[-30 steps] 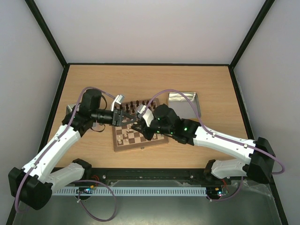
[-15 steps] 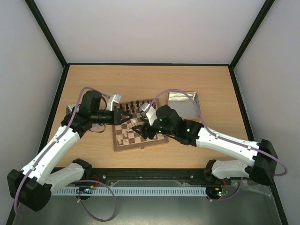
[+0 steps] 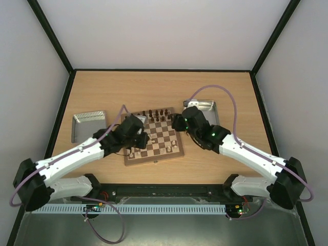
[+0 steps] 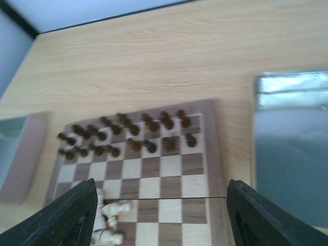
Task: Set up the chess pieces on the board
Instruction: Place the chess piece on the chessboard.
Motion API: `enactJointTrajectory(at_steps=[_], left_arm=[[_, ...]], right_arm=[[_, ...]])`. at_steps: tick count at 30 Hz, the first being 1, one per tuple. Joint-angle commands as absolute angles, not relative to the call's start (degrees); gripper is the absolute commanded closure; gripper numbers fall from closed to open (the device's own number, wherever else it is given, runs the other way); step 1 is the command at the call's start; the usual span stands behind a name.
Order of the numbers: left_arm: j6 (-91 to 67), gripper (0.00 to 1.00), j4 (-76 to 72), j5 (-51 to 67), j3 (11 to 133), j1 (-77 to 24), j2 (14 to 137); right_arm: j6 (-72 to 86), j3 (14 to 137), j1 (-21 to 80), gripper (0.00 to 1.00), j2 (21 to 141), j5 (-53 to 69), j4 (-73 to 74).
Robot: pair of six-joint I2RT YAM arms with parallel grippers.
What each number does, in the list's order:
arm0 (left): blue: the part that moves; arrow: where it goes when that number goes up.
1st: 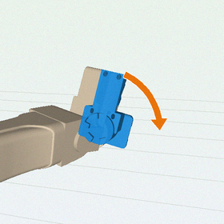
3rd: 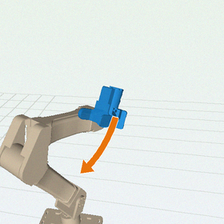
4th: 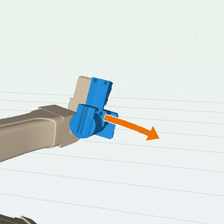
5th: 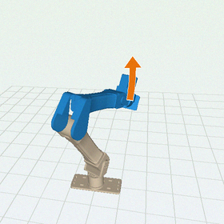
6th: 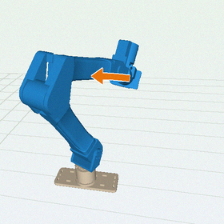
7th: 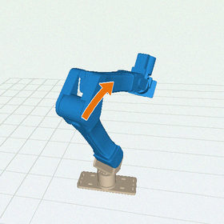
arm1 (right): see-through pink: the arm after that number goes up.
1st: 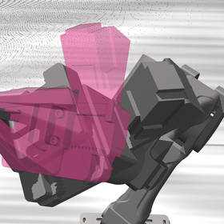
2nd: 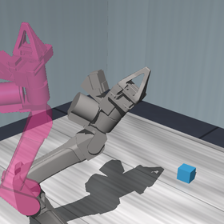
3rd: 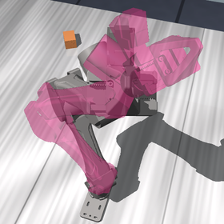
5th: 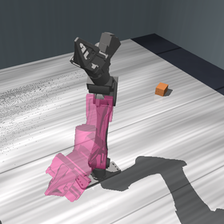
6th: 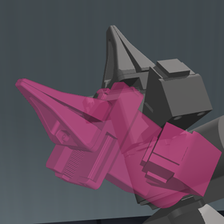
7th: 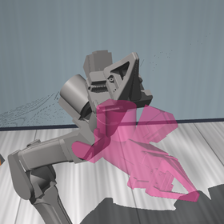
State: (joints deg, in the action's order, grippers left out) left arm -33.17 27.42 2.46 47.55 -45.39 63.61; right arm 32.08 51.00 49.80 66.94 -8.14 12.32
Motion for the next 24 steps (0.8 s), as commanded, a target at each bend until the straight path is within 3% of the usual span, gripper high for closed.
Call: enactJointTrajectory(at_steps=[1,10,24], left_arm=[[-36.1,0.9,27.2,-12.8,48.2,-52.2,68.8],[-40.4,0.91,27.0,-19.7,48.2,-59.3,75.5],[-40.4,0.91,22.6,-13.5,43.8,-59.9,78.4]], right_arm=[[45.8,51.5,45.0,0.32,68.6,-7.9,16.8],[52.6,48.6,42.2,0.32,70.1,-2.5,13.9],[52.3,48.8,42.1,0.32,72.3,-1.2,13.6]])
